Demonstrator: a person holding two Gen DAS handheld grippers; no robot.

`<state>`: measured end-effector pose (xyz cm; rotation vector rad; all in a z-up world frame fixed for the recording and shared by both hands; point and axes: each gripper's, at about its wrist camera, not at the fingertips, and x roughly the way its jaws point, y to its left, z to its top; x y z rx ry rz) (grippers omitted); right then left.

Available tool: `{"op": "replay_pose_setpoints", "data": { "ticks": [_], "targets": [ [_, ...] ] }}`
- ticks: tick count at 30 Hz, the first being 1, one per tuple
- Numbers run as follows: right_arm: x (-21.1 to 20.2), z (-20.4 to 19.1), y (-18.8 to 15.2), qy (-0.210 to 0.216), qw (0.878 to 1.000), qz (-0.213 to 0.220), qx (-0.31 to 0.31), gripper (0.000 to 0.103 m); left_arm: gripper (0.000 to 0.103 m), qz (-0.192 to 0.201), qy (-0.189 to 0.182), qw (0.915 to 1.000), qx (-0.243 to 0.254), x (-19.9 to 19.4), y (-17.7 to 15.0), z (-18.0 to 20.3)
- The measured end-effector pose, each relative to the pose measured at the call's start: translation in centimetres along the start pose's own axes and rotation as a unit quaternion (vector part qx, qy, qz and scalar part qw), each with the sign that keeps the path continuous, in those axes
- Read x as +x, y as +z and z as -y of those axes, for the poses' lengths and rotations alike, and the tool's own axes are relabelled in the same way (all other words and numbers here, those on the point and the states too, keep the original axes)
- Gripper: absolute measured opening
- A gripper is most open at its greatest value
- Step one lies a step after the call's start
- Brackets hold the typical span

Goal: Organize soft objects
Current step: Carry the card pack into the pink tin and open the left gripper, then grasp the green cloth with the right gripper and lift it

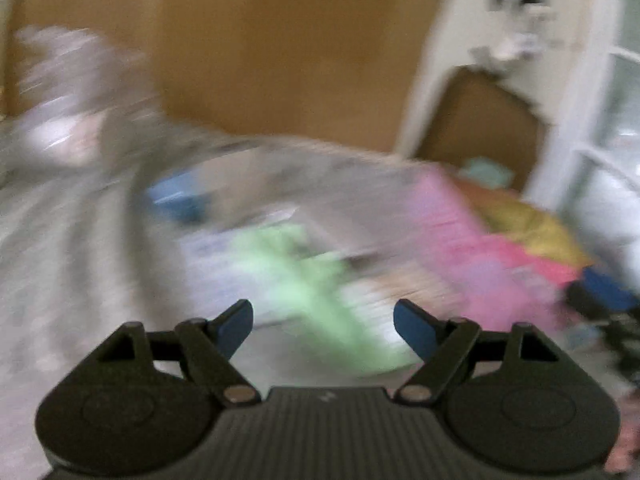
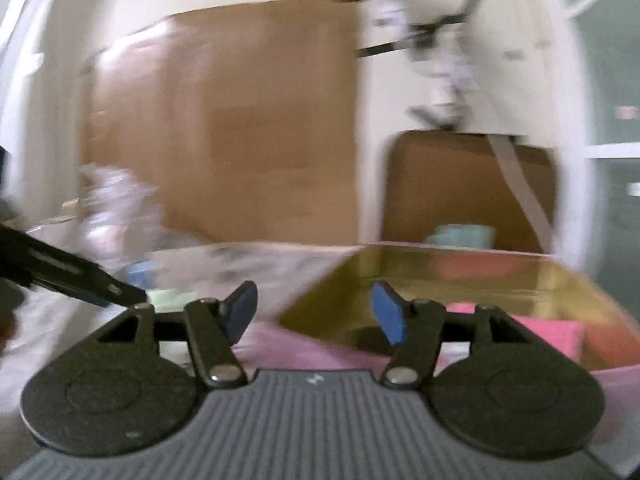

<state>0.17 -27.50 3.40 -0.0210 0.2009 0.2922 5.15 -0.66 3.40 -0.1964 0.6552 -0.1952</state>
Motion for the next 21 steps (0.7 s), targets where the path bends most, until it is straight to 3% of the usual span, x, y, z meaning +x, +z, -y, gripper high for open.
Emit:
{"op": "replay_pose_setpoints", "data": {
  "ticks": [2, 5, 10, 11, 13, 15, 16, 19, 21],
  "targets": [
    [1.3, -2.4, 0.1, 0.047, 0.998, -0.027, -0.017, 0.062, 0.079, -0.005, 0.036, 0.9993, -0.008, -0.1, -1.1, -2.5],
    [4.0, -6.4, -0.4, 0.092, 0.991, -0.071, -0.058, 0.058, 0.077, 0.018, 0.013, 0.9996, -0.020, -0.5, -2.2, -4.5],
    [10.3, -10.4, -0.5, 0.102, 0.983, -0.125, -0.091, 0.056, 0.078, 0.026, 0.009, 0.9993, -0.025, -0.1, -2.2, -4.5],
    [11.5, -10.9, -0.4, 0.099, 0.981, -0.139, -0.093, 0.053, 0.078, 0.027, 0.006, 0.9993, -0.027, -0.1, -2.3, -4.6],
    [13.4, -11.3, -0.3, 0.102, 0.976, -0.169, -0.087, 0.035, 0.078, 0.028, 0.003, 0.9991, -0.031, -0.2, -2.0, -4.7],
    [13.8, -11.8, -0.9, 0.096, 0.974, -0.182, -0.095, 0.027, 0.078, 0.028, 0.005, 0.9992, -0.030, -1.0, -2.1, -4.0],
    [13.9, -11.8, -1.1, 0.094, 0.972, -0.190, -0.098, 0.018, 0.078, 0.027, 0.006, 0.9992, -0.029, -1.0, -2.2, -4.0],
    [12.6, -11.5, -1.2, 0.090, 0.973, -0.191, -0.088, 0.007, 0.078, 0.025, 0.011, 0.9993, -0.025, -1.0, -2.2, -3.9],
    [11.5, -10.8, -1.3, 0.092, 0.976, -0.186, -0.064, 0.007, 0.078, 0.024, 0.013, 0.9994, -0.023, -0.8, -2.2, -3.9]
  ]
}}
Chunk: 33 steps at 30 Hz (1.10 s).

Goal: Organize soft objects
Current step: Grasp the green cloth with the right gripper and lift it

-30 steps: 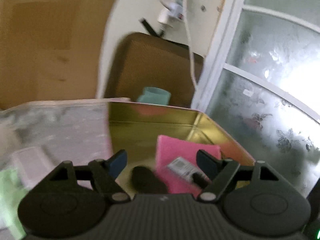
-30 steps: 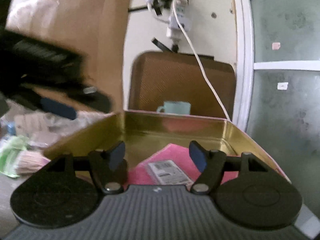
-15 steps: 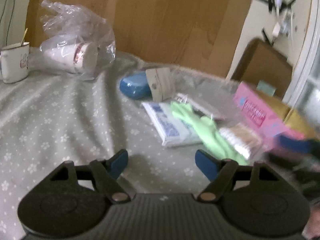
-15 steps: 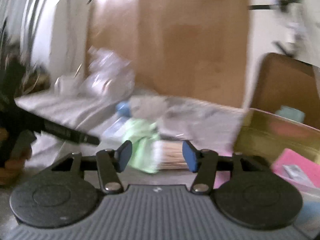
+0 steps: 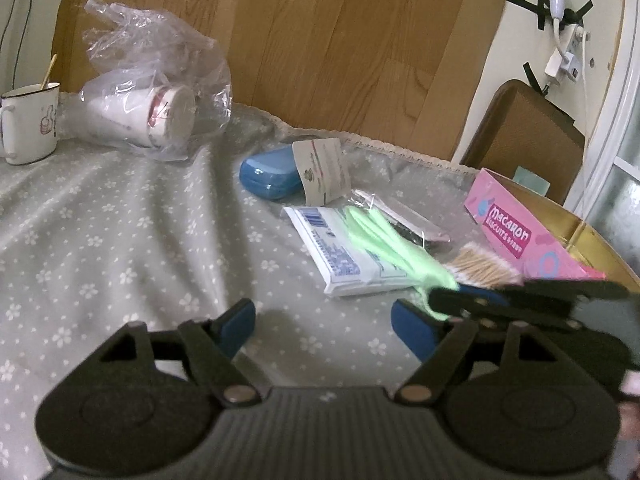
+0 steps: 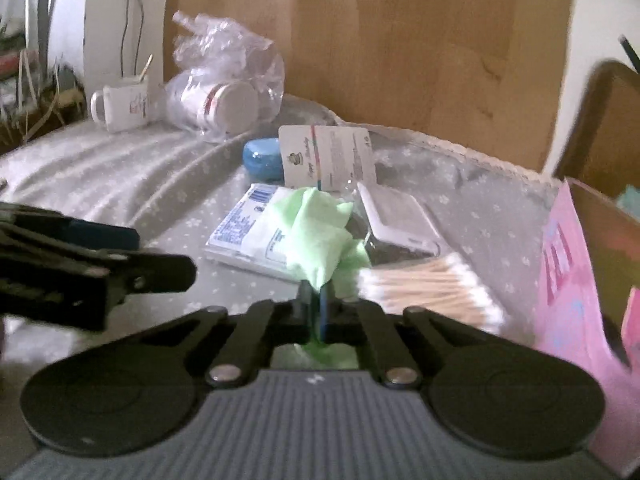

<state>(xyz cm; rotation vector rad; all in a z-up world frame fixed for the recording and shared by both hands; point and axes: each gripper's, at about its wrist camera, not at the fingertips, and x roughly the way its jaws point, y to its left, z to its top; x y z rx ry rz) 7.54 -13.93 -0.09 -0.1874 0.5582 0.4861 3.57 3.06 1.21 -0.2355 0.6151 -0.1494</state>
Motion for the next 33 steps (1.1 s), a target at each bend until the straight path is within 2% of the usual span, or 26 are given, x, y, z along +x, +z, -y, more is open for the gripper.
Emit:
{"op": "replay_pose_setpoints", "data": {
  "ticks": [4, 7, 13, 15, 17, 18, 20, 22, 24, 25, 27, 29, 31, 33],
  "targets": [
    [-3.1, 0.7, -1.7, 0.035, 0.998, 0.021, 0.044, 0.006, 0.079, -0.003, 0.004, 1.0000, 0.004, 0.2, 0.0, 0.0],
    [-6.3, 0.6, -3.3, 0.068, 0.995, 0.042, 0.053, 0.006, 0.079, -0.005, 0.007, 0.9999, 0.010, 0.3, 0.0, 0.1],
    [-11.8, 1.2, -5.1, 0.161, 0.979, 0.094, 0.088, 0.006, 0.079, -0.007, 0.013, 0.9997, 0.017, 0.4, -0.1, 0.3],
    [-12.9, 1.4, -5.3, 0.173, 0.975, 0.107, 0.095, 0.007, 0.080, -0.009, 0.016, 0.9996, 0.020, 0.4, -0.1, 0.4],
    [-13.2, 1.6, -5.4, 0.146, 0.978, 0.113, 0.093, 0.009, 0.080, -0.010, 0.020, 0.9994, 0.026, 0.5, -0.1, 0.6],
    [-13.0, 1.7, -5.5, 0.114, 0.983, 0.111, 0.092, 0.009, 0.080, -0.010, 0.022, 0.9993, 0.028, 0.5, -0.1, 0.7],
    [-12.2, 2.2, -5.7, 0.042, 0.990, 0.096, 0.099, 0.018, 0.080, -0.011, 0.024, 0.9991, 0.032, 0.6, -0.1, 0.7],
    [-11.3, 3.0, -6.0, 0.001, 0.991, 0.075, 0.114, 0.023, 0.081, -0.012, 0.025, 0.9990, 0.035, 0.6, -0.1, 0.7],
    [-11.3, 3.7, -6.2, -0.003, 0.988, 0.075, 0.137, 0.029, 0.082, -0.012, 0.024, 0.9990, 0.036, 0.6, -0.1, 0.7],
    [-11.5, 3.9, -6.3, 0.001, 0.986, 0.079, 0.145, 0.038, 0.082, -0.012, 0.024, 0.9990, 0.036, 0.6, -0.1, 0.7],
    [-11.8, 3.9, -6.3, -0.001, 0.984, 0.091, 0.150, 0.049, 0.083, -0.014, 0.025, 0.9988, 0.039, 0.7, -0.1, 0.7],
    [-12.1, 3.6, -6.2, 0.003, 0.985, 0.099, 0.143, 0.054, 0.083, -0.014, 0.026, 0.9987, 0.041, 0.7, -0.1, 0.8],
    [-12.1, 3.3, -6.2, 0.011, 0.986, 0.103, 0.133, 0.072, 0.084, -0.016, 0.026, 0.9986, 0.043, 0.8, -0.1, 0.8],
    [-11.9, 2.7, -6.3, 0.011, 0.988, 0.104, 0.116, 0.077, 0.084, -0.016, 0.027, 0.9984, 0.046, 0.8, -0.1, 0.8]
  ]
}}
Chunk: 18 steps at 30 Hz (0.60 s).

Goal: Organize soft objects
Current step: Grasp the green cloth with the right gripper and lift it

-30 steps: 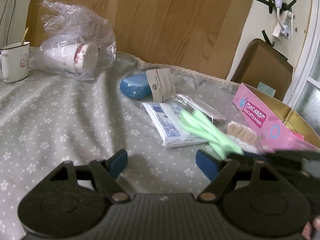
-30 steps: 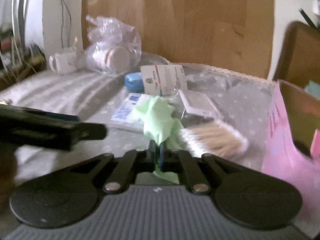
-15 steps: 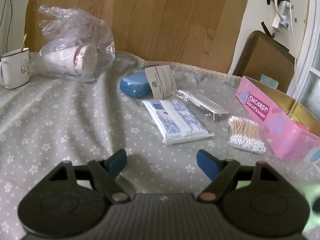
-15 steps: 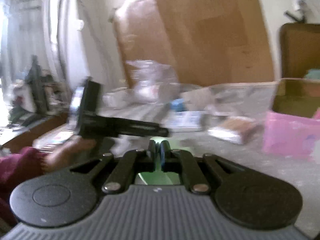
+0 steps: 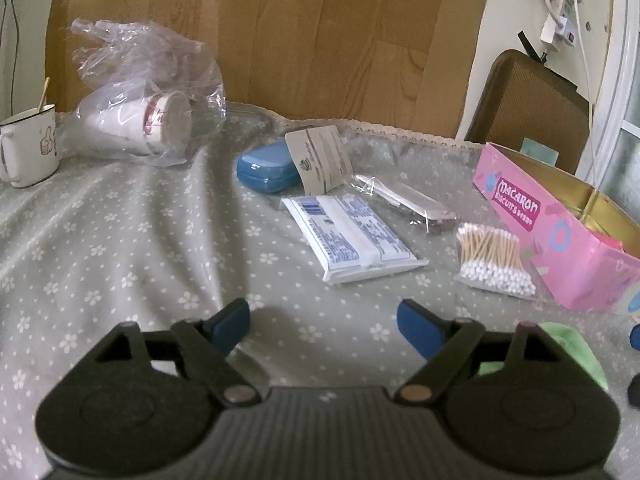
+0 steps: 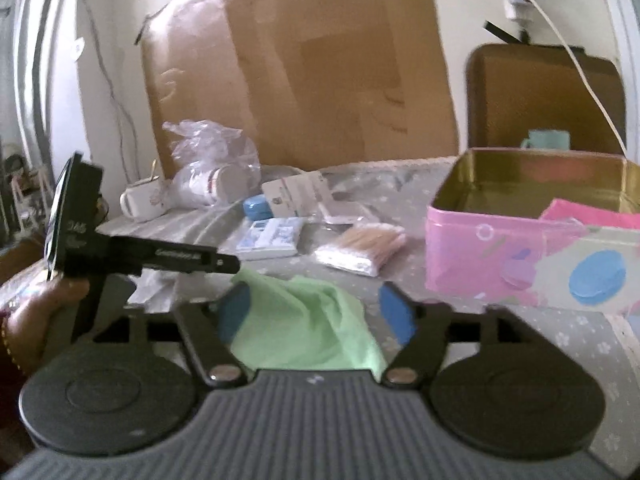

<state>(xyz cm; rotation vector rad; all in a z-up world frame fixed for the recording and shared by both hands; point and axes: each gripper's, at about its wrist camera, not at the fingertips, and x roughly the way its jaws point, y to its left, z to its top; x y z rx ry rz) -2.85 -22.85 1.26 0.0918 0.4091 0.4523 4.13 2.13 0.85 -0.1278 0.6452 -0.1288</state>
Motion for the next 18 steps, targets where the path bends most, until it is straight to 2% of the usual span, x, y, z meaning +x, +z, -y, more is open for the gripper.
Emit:
{"op": "replay_pose_setpoints", "data": {
  "ticks": [4, 6, 7, 8, 9, 10, 15, 18],
  "targets": [
    [0.3, -1.0, -0.6, -0.001, 0.999, -0.027, -0.033, 0.076, 0.085, -0.002, 0.002, 1.0000, 0.004, 0.1, 0.0, 0.0],
    [1.1, -1.5, -1.0, -0.007, 0.997, -0.054, -0.050, 0.073, 0.085, -0.002, 0.002, 1.0000, 0.006, 0.2, 0.0, 0.0],
    [1.5, -1.7, -1.2, -0.010, 0.996, -0.065, -0.055, 0.056, 0.085, -0.003, 0.003, 1.0000, 0.008, 0.2, 0.0, 0.0],
    [1.8, -1.7, -1.4, -0.013, 0.995, -0.076, -0.058, 0.045, 0.086, -0.004, 0.004, 0.9999, 0.009, 0.3, 0.0, 0.1],
    [2.0, -1.6, -1.5, -0.011, 0.995, -0.084, -0.056, 0.019, 0.086, -0.004, 0.005, 0.9999, 0.011, 0.3, 0.0, 0.1],
    [2.1, -1.5, -1.6, -0.011, 0.995, -0.087, -0.053, 0.009, 0.086, -0.005, 0.006, 0.9999, 0.013, 0.3, 0.0, 0.2],
    [1.0, -0.6, -1.8, -0.038, 0.995, -0.075, -0.057, 0.007, 0.088, -0.008, 0.001, 0.9997, 0.023, -0.1, 0.0, 0.7],
    [-0.5, 0.6, -2.1, -0.055, 0.995, -0.069, -0.050, 0.007, 0.088, -0.010, -0.058, 0.9983, -0.001, -1.4, 0.0, 1.5]
  ]
}}
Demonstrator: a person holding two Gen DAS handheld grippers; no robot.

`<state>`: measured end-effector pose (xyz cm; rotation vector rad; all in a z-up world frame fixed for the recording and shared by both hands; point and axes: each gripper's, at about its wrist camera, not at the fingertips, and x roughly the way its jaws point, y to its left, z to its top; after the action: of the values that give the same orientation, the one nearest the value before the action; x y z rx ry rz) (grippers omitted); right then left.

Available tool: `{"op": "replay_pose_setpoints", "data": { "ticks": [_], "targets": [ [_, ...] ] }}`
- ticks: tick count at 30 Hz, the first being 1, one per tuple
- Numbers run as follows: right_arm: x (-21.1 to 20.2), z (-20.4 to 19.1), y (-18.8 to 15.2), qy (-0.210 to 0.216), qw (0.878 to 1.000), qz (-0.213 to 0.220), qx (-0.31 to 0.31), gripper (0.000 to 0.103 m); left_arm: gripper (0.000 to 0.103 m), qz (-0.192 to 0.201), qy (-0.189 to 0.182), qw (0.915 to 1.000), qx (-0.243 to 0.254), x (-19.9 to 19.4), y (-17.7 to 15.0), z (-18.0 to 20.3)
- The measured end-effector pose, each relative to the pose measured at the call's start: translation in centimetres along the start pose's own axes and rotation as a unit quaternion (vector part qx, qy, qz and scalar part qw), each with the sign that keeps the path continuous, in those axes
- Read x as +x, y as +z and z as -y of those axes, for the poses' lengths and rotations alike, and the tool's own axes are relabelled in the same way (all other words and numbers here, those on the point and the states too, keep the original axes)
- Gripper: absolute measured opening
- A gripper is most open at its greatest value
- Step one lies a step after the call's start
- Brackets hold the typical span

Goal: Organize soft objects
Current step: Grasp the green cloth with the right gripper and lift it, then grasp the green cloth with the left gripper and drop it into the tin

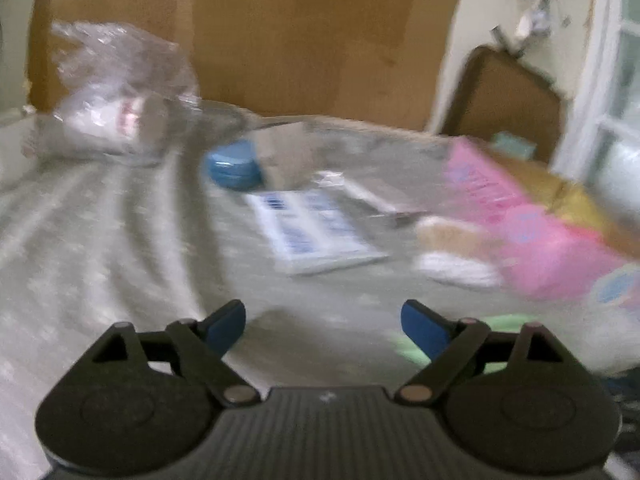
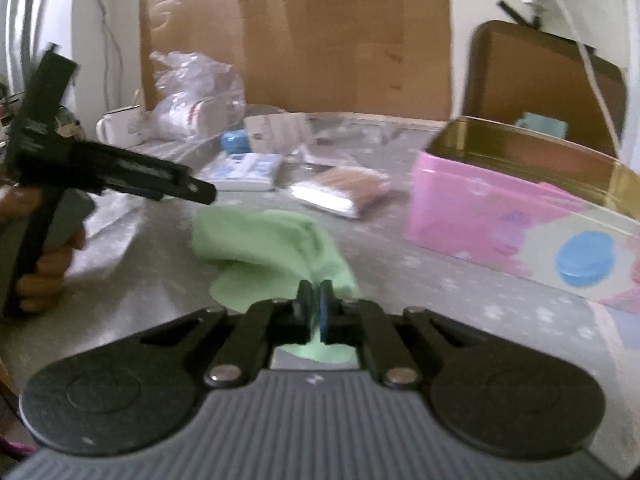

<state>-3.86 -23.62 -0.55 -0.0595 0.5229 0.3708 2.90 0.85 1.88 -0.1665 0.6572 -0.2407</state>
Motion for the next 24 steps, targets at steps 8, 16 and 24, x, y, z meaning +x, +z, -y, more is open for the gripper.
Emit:
{"op": "replay_pose_setpoints", "data": {
  "ticks": [8, 16, 24],
  "targets": [
    [-2.0, 1.0, -0.6, 0.004, 1.000, 0.017, 0.003, 0.062, 0.098, -0.041, -0.070, 0.9935, 0.080, 0.0, -0.6, 7.0],
    [1.3, -1.1, 0.1, 0.045, 0.999, -0.006, -0.026, 0.007, 0.023, -0.074, -0.090, 0.9881, 0.100, 0.7, -2.1, 9.2],
    [-3.2, 0.7, 1.5, -0.047, 0.987, 0.154, -0.011, 0.007, 0.019, 0.023, -0.154, 0.9759, 0.153, -1.9, 3.2, 15.0]
  ]
}}
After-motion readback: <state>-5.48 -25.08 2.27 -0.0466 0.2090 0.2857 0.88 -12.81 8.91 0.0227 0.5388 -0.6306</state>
